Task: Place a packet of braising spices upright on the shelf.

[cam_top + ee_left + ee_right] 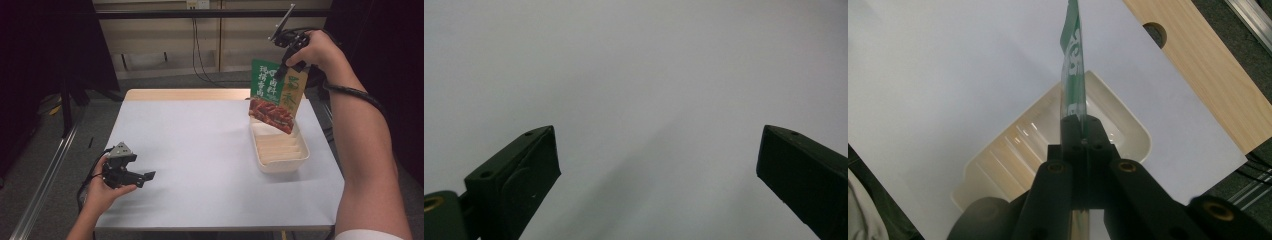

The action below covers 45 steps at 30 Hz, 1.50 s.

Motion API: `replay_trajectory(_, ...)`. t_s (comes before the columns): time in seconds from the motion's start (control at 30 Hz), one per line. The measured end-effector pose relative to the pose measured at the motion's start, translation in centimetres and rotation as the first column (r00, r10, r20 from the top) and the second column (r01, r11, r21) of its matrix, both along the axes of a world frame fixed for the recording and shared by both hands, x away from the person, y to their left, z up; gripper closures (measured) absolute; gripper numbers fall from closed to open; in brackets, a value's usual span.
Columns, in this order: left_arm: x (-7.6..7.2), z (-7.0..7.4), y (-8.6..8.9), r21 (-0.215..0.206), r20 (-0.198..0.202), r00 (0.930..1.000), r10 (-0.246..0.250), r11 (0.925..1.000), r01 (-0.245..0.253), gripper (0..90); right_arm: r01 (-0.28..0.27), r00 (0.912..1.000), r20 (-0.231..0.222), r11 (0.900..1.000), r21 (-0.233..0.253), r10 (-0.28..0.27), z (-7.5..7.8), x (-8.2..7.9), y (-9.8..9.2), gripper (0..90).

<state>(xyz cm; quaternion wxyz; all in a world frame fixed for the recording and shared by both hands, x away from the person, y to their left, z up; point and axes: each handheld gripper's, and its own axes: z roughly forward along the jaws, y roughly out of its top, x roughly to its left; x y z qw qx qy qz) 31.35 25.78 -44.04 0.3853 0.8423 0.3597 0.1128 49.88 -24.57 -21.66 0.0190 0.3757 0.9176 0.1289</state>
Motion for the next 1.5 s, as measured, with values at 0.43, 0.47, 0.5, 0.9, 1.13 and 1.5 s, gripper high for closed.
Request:
replay_trajectory(0.43,0.1,-0.1,-0.2,0.003,-0.006,1.0000,-0.001,1.0000,0.001,3.3,-0.012,0.9999,0.004,1.000,-0.010,0.012,-0.5,-0.1,-1.2,90.0)
replay_trajectory(0.47,0.1,-0.1,-0.3,0.002,-0.005,1.0000,-0.001,1.0000,0.001,3.4,-0.021,0.9998,0.008,1.000,-0.004,0.021,-0.6,-0.1,-1.1,90.0)
replay_trajectory(0.5,0.1,-0.1,-0.3,0.005,-0.007,1.0000,0.000,1.0000,0.000,3.4,-0.017,0.9998,0.013,1.000,-0.009,0.018,-0.6,0.0,-1.1,90.0)
replay_trajectory(0.9,0.0,0.0,-0.3,-0.001,-0.001,1.0000,-0.007,1.0000,0.007,3.4,-0.035,0.9991,0.024,0.999,-0.012,0.035,-0.4,-0.4,-1.4,90.0)
replay_trajectory(1.13,0.0,0.1,-0.5,0.003,0.003,1.0000,-0.004,1.0000,0.004,3.4,-0.061,0.9977,0.027,0.998,-0.018,0.062,-0.7,0.0,-0.8,90.0)
replay_trajectory(1.5,0.1,0.0,-0.5,0.000,-0.002,1.0000,-0.007,1.0000,0.007,3.4,-0.069,0.9966,0.043,0.997,-0.033,0.070,-1.1,0.9,-0.1,90.0)
